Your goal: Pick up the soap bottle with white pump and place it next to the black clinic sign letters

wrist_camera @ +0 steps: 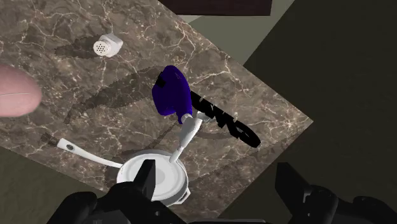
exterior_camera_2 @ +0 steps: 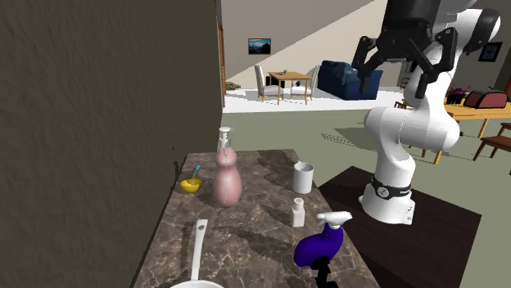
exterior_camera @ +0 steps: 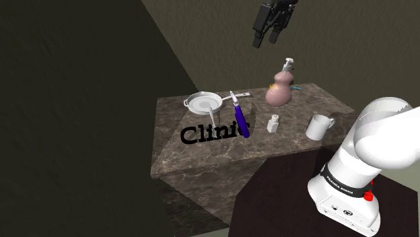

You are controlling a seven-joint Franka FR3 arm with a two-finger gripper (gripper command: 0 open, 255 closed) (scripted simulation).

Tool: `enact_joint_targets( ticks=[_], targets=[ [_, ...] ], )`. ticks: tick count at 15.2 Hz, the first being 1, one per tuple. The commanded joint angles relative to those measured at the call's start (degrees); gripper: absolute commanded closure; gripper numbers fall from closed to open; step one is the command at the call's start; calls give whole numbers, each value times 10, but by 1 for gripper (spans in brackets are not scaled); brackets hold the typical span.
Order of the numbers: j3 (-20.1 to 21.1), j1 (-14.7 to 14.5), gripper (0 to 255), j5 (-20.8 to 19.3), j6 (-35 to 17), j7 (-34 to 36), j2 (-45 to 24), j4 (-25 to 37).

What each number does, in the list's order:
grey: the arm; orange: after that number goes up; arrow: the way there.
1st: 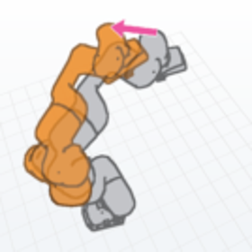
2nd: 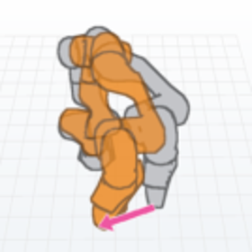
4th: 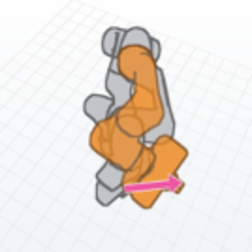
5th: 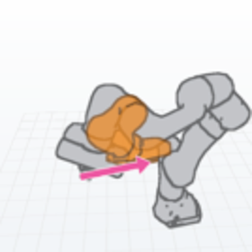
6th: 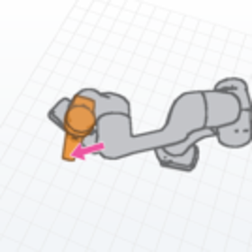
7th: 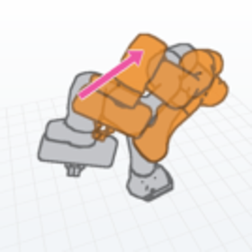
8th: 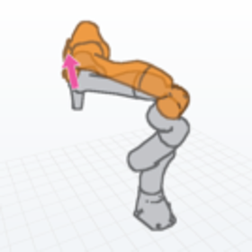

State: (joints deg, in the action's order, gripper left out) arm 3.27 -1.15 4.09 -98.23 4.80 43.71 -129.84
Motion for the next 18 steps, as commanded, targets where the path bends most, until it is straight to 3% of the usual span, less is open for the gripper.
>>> enact_joint_targets(
  ticks=[1,10,18],
  targets=[
    [0,0,0,0,0,0,0,0],
    [-101,35,0,-55,-46,-115,-36,-30],
    [-192,60,0,-92,-93,-216,-111,-13]
  ],
)
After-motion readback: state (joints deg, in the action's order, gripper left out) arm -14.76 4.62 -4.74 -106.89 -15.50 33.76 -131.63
